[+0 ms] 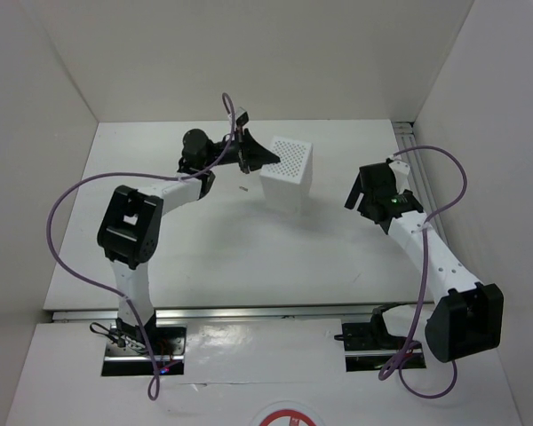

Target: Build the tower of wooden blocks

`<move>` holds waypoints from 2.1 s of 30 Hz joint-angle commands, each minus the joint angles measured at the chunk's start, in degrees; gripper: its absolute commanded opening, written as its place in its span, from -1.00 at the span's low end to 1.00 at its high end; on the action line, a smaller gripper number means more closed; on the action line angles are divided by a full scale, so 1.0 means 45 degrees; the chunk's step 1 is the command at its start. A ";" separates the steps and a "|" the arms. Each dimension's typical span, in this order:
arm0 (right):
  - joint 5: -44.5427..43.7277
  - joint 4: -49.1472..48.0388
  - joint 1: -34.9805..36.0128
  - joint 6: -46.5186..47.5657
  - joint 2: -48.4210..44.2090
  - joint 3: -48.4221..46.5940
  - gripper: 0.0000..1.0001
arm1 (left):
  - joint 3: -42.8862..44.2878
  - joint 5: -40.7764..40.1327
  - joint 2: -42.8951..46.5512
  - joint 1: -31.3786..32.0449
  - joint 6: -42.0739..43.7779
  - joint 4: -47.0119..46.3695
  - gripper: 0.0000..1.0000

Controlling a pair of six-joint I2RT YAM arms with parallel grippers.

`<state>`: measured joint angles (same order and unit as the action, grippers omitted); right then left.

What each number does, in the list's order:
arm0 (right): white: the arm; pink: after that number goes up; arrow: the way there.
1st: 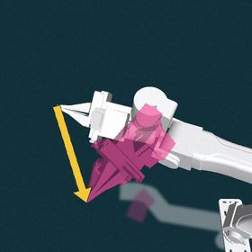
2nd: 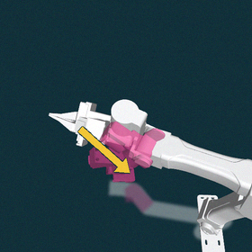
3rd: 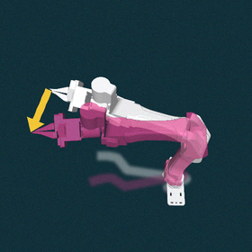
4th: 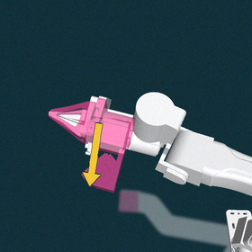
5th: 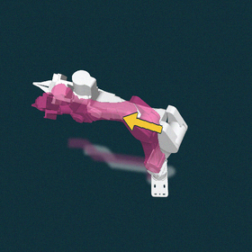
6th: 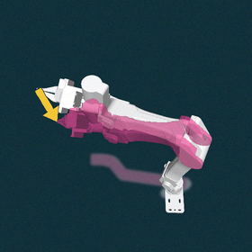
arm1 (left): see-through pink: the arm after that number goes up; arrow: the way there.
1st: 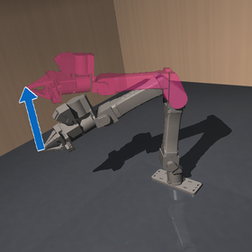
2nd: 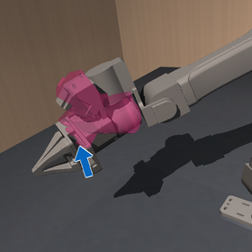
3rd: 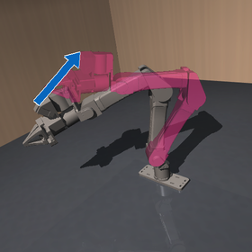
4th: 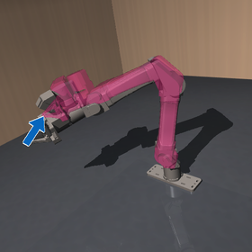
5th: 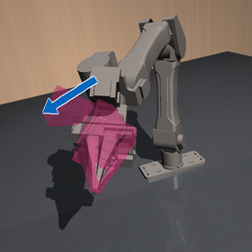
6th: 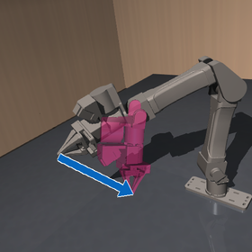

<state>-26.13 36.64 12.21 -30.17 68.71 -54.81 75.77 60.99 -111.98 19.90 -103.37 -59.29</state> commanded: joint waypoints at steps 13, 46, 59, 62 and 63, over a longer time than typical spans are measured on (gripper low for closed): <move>-0.0502 0.0685 -0.0056 0.0084 0.0122 -0.0887 1.00 | 0.0837 -0.2086 -0.1228 -0.0262 -0.4743 -1.0224 -1.00; -0.0365 0.0822 0.0061 0.0221 0.0122 -0.0868 1.00 | 0.2988 -0.0263 -0.1506 0.0636 -0.2644 -0.6466 -1.00; 0.0063 0.0412 0.0178 0.0221 0.0375 -0.0868 1.00 | 1.0718 -0.8451 0.1428 -0.0514 1.7578 2.2913 -1.00; 0.0298 0.0256 0.0294 0.0221 0.0376 -0.0732 1.00 | 1.1034 -1.0751 0.1428 -0.1899 1.7776 2.4656 -1.00; 0.0299 0.0139 0.0295 0.0221 0.0376 -0.0731 1.00 | 1.1034 -1.1070 0.1312 -0.2348 1.7776 2.5007 -1.00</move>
<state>-25.52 38.94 12.71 -29.50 70.30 -56.69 124.97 28.80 -104.84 15.53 -32.95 34.44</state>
